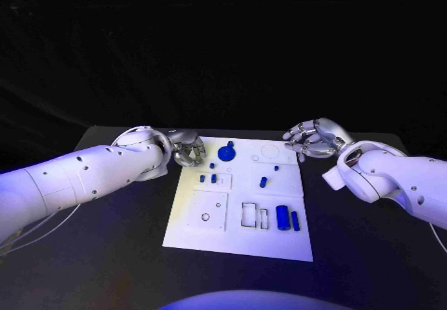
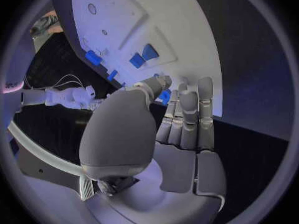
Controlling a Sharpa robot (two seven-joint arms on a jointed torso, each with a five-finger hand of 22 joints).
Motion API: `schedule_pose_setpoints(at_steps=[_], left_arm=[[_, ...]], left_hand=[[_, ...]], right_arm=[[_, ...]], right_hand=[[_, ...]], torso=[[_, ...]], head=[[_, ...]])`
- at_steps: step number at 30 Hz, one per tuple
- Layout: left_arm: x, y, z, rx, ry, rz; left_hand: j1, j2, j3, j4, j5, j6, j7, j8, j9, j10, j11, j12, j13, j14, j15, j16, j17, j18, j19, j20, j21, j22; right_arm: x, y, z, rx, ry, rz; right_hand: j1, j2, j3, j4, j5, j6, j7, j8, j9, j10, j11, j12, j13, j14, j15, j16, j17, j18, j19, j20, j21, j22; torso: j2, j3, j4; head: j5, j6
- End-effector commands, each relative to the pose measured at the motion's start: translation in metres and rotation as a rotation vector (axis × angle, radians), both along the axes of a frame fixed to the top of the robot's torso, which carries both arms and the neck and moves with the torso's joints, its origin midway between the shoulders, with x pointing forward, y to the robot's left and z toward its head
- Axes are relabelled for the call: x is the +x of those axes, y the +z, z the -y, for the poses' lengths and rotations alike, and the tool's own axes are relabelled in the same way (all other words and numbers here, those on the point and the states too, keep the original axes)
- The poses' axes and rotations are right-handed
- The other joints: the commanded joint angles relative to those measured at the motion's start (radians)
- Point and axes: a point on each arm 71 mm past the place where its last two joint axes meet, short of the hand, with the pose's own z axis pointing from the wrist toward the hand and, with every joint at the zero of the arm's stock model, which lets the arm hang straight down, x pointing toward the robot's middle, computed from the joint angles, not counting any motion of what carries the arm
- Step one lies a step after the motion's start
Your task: Assemble the parts on the task board
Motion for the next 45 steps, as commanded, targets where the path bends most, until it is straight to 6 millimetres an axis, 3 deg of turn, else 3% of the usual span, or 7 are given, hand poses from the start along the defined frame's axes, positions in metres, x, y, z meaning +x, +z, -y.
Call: schedule_pose_setpoints(at_steps=[1, 4, 7, 14, 20, 29, 45], left_arm=[[-0.001, 0.011, -0.008, -0.269, 0.065, -0.023], [-0.004, 0.018, -0.021, -0.439, 0.115, -0.047], [-0.008, 0.025, -0.031, -0.596, 0.150, -0.066], [-0.023, 0.041, -0.038, -0.936, 0.182, -0.071], [-0.038, 0.050, -0.032, -1.087, 0.171, -0.066], [-0.048, 0.054, -0.025, -1.167, 0.169, -0.074], [-0.051, 0.055, -0.024, -1.186, 0.169, -0.079]], left_hand=[[-0.008, 0.002, 0.001, 0.003, 0.005, 0.011, 0.003, 0.008, -0.001, -0.003, 0.003, -0.003, -0.003, -0.023, 0.002, -0.032, -0.057, 0.015, -0.006, 0.001, -0.011, -0.007], [-0.005, 0.005, 0.001, -0.001, 0.003, 0.016, 0.009, 0.007, -0.005, -0.011, 0.009, -0.014, -0.011, -0.085, 0.006, -0.140, -0.125, 0.015, -0.037, 0.004, -0.067, -0.042], [-0.004, 0.011, -0.005, -0.005, 0.003, 0.019, 0.010, 0.005, -0.009, -0.012, 0.011, -0.016, -0.015, -0.095, 0.006, -0.206, -0.154, 0.015, -0.045, 0.006, -0.103, -0.066], [0.005, 0.033, -0.018, -0.016, 0.002, 0.054, 0.001, 0.024, -0.006, 0.040, -0.002, 0.017, -0.005, -0.100, 0.000, -0.256, -0.171, 0.015, -0.052, 0.003, -0.130, -0.083], [0.000, 0.038, -0.029, -0.015, 0.003, 0.060, -0.003, 0.029, -0.006, 0.052, -0.007, 0.029, 0.000, -0.101, -0.002, -0.264, -0.172, 0.014, -0.055, 0.002, -0.136, -0.087], [0.001, 0.041, -0.032, -0.018, 0.003, 0.061, -0.004, 0.030, -0.006, 0.058, -0.009, 0.036, 0.003, -0.102, -0.004, -0.267, -0.172, 0.014, -0.056, 0.001, -0.139, -0.089], [0.008, 0.038, -0.037, -0.029, 0.003, 0.058, -0.002, 0.029, -0.008, 0.051, -0.008, 0.040, 0.005, -0.107, -0.004, -0.272, -0.171, 0.013, -0.059, -0.001, -0.141, -0.089]], right_arm=[[-0.004, -0.003, -0.006, -0.251, 0.133, 0.074], [-0.005, -0.005, -0.009, -0.411, 0.184, 0.132], [-0.006, -0.006, -0.012, -0.534, 0.213, 0.185], [-0.005, -0.006, -0.022, -0.711, 0.234, 0.282], [-0.005, -0.007, -0.033, -0.789, 0.246, 0.327], [-0.003, -0.009, -0.047, -0.836, 0.254, 0.356], [-0.006, -0.025, -0.058, -0.856, 0.275, 0.307]], right_hand=[[-0.019, -0.014, 0.029, -0.030, -0.010, 0.029, 0.006, -0.037, -0.026, 0.022, 0.006, -0.092, -0.069, 0.017, 0.005, 0.007, 0.012, 0.000, 0.012, 0.003, 0.039, 0.038], [-0.028, -0.018, 0.033, -0.044, -0.012, 0.052, 0.003, -0.051, -0.035, 0.025, 0.009, -0.141, -0.107, 0.030, 0.005, 0.024, 0.036, -0.007, 0.032, 0.005, 0.083, 0.074], [-0.037, -0.022, 0.034, -0.054, -0.015, 0.070, 0.002, -0.064, -0.042, 0.038, 0.010, -0.181, -0.143, 0.048, 0.007, 0.045, 0.067, -0.013, 0.056, 0.004, 0.128, 0.109], [-0.042, -0.026, 0.034, -0.062, -0.019, 0.086, -0.001, -0.077, -0.049, 0.062, 0.009, -0.214, -0.176, 0.071, 0.007, 0.074, 0.110, -0.024, 0.092, -0.001, 0.188, 0.155], [-0.044, -0.032, 0.036, -0.067, -0.017, 0.090, 0.000, -0.086, -0.053, 0.075, 0.009, -0.226, -0.190, 0.081, 0.007, 0.090, 0.134, -0.031, 0.112, -0.001, 0.222, 0.182], [-0.051, -0.039, 0.035, -0.067, -0.018, 0.088, 0.003, -0.097, -0.058, 0.079, 0.012, -0.240, -0.203, 0.088, 0.008, 0.104, 0.154, -0.038, 0.131, 0.000, 0.256, 0.208], [-0.036, -0.032, 0.063, -0.086, -0.046, 0.116, -0.003, -0.106, -0.062, 0.117, 0.005, -0.256, -0.226, 0.091, 0.001, 0.114, 0.167, -0.054, 0.176, 0.002, 0.344, 0.277]], torso=[[-0.001, -0.0009, 0.0012], [-0.002, -0.0020, 0.0019], [-0.003, -0.0008, 0.0034], [-0.001, -0.0017, 0.0032], [-0.001, -0.0036, 0.0054], [-0.001, -0.0026, 0.0013], [-0.001, -0.0001, 0.0020]], head=[[-0.010, 0.006], [-0.018, 0.009], [-0.029, 0.014], [-0.044, 0.024], [-0.056, 0.024], [-0.053, 0.022], [-0.054, 0.009]])
